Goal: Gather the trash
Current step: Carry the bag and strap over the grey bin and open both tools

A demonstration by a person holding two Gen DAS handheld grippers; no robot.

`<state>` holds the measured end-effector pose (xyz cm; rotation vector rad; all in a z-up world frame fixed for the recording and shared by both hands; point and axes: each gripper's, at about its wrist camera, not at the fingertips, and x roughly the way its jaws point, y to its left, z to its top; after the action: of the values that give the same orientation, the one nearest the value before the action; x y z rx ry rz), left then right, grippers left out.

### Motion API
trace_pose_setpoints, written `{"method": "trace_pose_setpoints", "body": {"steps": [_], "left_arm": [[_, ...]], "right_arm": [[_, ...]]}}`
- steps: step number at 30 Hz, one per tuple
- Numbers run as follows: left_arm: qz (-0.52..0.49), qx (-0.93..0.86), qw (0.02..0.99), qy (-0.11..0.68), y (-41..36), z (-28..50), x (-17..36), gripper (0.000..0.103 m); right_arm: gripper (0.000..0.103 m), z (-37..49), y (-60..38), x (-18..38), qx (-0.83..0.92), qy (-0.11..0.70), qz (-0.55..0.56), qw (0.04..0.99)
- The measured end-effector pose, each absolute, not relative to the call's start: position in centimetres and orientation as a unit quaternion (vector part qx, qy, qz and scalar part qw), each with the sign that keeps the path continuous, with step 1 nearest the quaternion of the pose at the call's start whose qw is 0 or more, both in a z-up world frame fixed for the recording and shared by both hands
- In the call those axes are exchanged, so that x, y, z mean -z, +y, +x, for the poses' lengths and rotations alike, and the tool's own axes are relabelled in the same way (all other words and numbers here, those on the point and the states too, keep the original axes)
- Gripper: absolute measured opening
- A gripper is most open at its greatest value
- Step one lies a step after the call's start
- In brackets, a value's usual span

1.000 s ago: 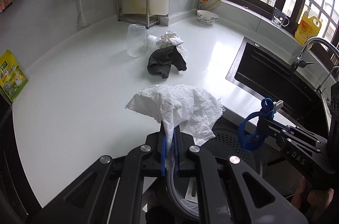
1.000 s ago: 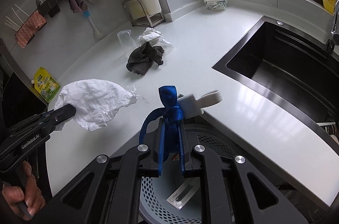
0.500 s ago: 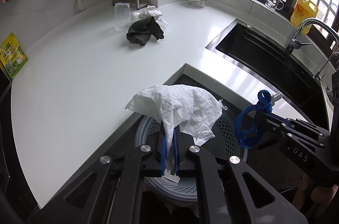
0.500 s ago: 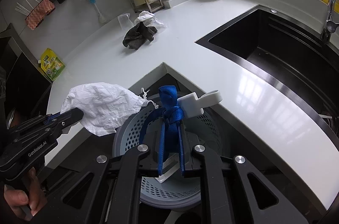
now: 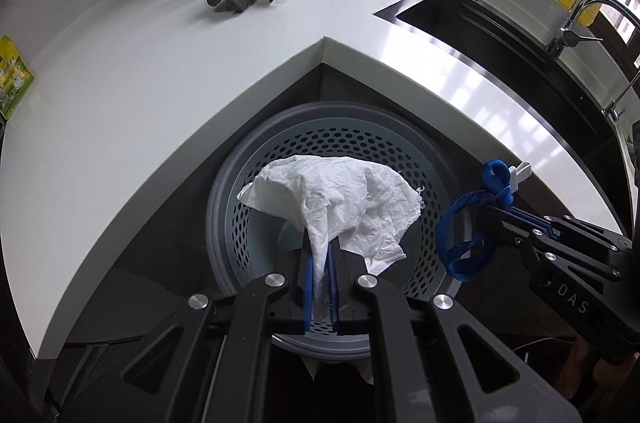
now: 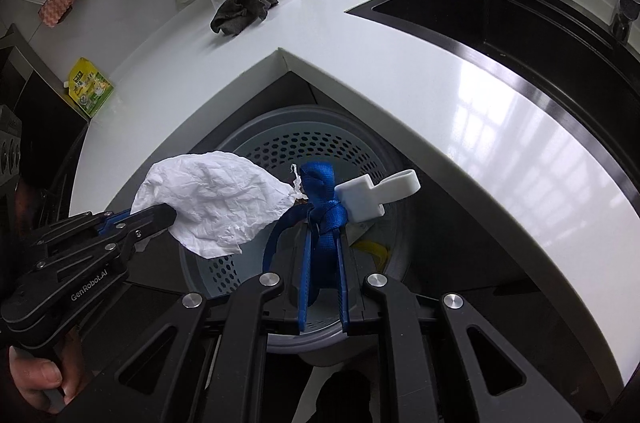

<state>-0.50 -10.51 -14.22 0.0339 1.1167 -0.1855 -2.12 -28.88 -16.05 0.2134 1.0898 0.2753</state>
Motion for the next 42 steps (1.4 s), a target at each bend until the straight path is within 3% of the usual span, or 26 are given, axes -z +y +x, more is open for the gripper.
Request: {"method": "trace_pose_setpoints", "body": {"steps": [13, 28, 30, 33, 35, 36, 42], "left_arm": [[0.009, 0.066, 0.825, 0.561, -8.9, 1.1, 18.2, 0.007], [0.016, 0.056, 0.820, 0.570, -8.4, 1.1, 18.5, 0.007], [0.016, 0.053, 0.821, 0.568, -8.7, 1.3, 18.4, 0.007], [0.015, 0.049, 0.824, 0.565, -8.4, 1.2, 18.1, 0.022], [0.014, 0.042, 0.829, 0.558, -8.1, 1.1, 17.7, 0.054], [0.011, 0.038, 0.833, 0.551, -7.9, 1.0, 17.4, 0.059], [0.009, 0.035, 0.839, 0.542, -7.6, 0.8, 16.3, 0.060]], "right_arm": [[0.011, 0.2, -26.6, 19.4, -0.160, 0.558, 0.100, 0.808], [0.016, 1.1, -26.5, 21.6, -0.153, 0.576, 0.136, 0.791], [0.028, 1.1, -26.3, 21.5, -0.150, 0.576, 0.134, 0.792], [0.048, 0.8, -26.4, 21.1, -0.144, 0.568, 0.135, 0.799], [0.050, 0.7, -26.6, 20.9, -0.140, 0.565, 0.132, 0.803], [0.051, 0.8, -26.7, 20.8, -0.139, 0.564, 0.132, 0.803], [0.053, 0.5, -27.1, 20.5, -0.135, 0.561, 0.134, 0.805]]}}
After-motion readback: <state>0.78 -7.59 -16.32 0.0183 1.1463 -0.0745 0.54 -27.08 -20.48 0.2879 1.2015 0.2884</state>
